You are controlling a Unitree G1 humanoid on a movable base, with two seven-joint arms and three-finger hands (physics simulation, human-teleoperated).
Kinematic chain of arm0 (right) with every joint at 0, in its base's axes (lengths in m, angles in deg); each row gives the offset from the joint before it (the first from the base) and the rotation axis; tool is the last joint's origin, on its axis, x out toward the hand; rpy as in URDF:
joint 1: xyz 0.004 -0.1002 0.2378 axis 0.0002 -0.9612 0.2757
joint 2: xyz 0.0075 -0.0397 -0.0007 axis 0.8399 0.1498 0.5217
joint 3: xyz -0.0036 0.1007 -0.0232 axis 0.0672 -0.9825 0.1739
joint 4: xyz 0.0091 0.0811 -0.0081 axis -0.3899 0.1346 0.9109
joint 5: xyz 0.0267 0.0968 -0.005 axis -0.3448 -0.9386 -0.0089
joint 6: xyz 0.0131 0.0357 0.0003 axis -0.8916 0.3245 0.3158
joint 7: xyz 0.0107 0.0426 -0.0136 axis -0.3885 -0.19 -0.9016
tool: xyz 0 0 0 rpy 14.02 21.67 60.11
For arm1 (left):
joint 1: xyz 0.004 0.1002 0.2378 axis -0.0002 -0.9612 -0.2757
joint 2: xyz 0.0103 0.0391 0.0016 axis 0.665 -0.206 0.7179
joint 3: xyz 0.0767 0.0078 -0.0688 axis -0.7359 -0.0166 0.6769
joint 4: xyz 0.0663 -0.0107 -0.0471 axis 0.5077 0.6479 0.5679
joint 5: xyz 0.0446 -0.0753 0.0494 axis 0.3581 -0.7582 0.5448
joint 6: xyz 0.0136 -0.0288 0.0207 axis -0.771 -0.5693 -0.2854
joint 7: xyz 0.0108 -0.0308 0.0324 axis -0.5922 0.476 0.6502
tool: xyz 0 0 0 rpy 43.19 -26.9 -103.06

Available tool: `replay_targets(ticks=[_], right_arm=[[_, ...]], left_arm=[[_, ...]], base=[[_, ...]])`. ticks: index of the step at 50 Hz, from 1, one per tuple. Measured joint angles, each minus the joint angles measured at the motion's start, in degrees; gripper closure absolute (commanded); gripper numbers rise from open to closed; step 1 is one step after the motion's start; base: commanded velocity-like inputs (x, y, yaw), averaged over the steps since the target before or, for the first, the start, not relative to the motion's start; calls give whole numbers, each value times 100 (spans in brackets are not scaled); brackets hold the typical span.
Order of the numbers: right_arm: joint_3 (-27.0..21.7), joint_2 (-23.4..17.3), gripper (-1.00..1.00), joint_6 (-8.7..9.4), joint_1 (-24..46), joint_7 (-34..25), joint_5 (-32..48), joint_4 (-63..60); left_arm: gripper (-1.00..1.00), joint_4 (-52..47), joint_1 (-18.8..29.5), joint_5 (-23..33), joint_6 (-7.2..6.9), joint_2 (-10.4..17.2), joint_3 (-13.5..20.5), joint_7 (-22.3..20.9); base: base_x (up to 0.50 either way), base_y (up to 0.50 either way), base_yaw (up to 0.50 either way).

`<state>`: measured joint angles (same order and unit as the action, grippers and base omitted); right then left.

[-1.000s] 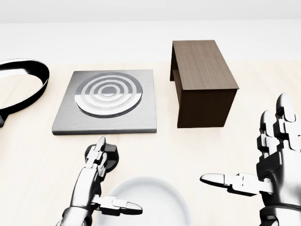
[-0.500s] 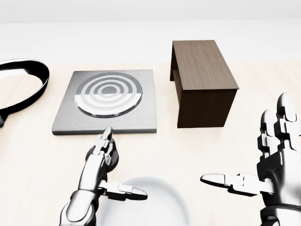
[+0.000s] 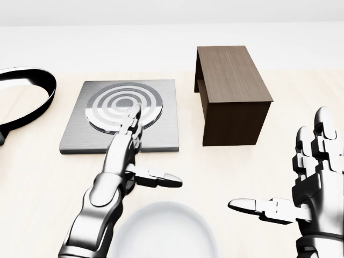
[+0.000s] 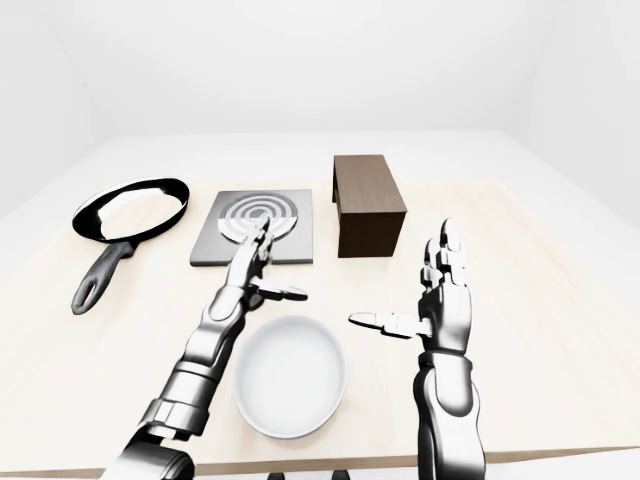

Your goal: Turn on the stove.

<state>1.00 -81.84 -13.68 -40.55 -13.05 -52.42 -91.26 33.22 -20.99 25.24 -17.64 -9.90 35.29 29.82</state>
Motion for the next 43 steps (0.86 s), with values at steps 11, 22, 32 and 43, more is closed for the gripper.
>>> replay_targets(ticks=[11, 22, 32, 43], right_arm=[[14, 0, -100, 0, 11, -2, 1, 40], [32, 0, -100, 0, 18, 0, 12, 48], [55, 2, -100, 0, 24, 6, 30, 12], [72, 5, -100, 0, 31, 8, 47, -6]], left_arm=[[-100, -2586, -490, -156, 0, -76, -241, -167], [-100, -5170, -860, -760, 0, 39, -114, -128], [-100, -6192, -1351, -1085, 0, 294, 89, -74], [-100, -6680, -1808, -1303, 0, 420, 250, -61]], base=[[0, 0, 0], [0, 0, 0], [0, 0, 0], [0, 0, 0]])
